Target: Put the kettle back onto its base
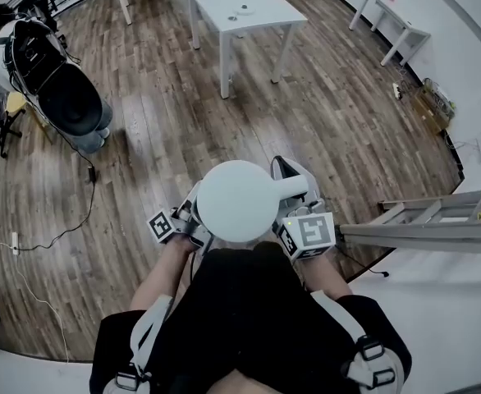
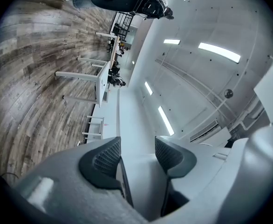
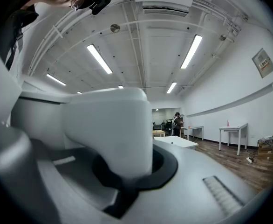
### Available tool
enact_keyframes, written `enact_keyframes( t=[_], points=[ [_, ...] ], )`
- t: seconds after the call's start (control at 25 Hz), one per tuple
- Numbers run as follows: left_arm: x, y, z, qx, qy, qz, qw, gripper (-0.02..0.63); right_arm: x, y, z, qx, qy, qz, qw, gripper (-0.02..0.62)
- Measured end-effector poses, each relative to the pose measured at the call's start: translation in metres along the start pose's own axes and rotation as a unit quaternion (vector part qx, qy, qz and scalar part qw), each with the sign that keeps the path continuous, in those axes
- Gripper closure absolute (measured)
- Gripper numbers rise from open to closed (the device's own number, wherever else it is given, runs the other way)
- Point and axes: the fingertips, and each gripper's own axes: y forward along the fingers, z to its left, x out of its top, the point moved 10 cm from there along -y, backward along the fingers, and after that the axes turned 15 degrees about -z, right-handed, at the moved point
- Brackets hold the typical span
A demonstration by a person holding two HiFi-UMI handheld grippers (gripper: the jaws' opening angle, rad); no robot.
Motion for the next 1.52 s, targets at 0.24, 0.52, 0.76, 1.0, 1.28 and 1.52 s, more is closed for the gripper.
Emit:
enact_keyframes(
  t=[0.24, 0.52, 0.76, 1.0, 1.28, 1.52],
  points=[
    [0.011, -0.001, 0.004, 0.003, 0.000, 0.003, 1.0000, 0.383, -0.007, 0.007, 0.007, -0.003, -0.001, 0.001, 1.000, 0.591],
    [0.011, 0.042, 0.016, -0.007, 0.015, -0.017, 0.9997, 0.383, -0.018, 0.040, -0.036, 0.013, 0.019, -0.020, 1.000, 0.591],
    [0.004, 0.085, 0.036, -0.018, 0.022, -0.034, 0.9990, 0.383, -0.025, 0.072, -0.079, 0.037, 0.019, -0.029, 0.999, 0.591],
    [-0.014, 0.134, 0.065, -0.014, 0.024, -0.041, 0.9988, 0.383, -0.032, 0.099, -0.133, 0.046, 0.011, -0.031, 0.998, 0.591],
    [-0.032, 0.174, 0.085, -0.008, 0.029, -0.033, 0.9990, 0.383, -0.039, 0.112, -0.177, 0.050, 0.007, -0.030, 0.998, 0.590],
    [-0.034, 0.197, 0.105, 0.003, 0.022, -0.024, 0.9995, 0.383, -0.051, 0.124, -0.200, 0.031, 0.011, -0.019, 0.999, 0.591]
  ],
)
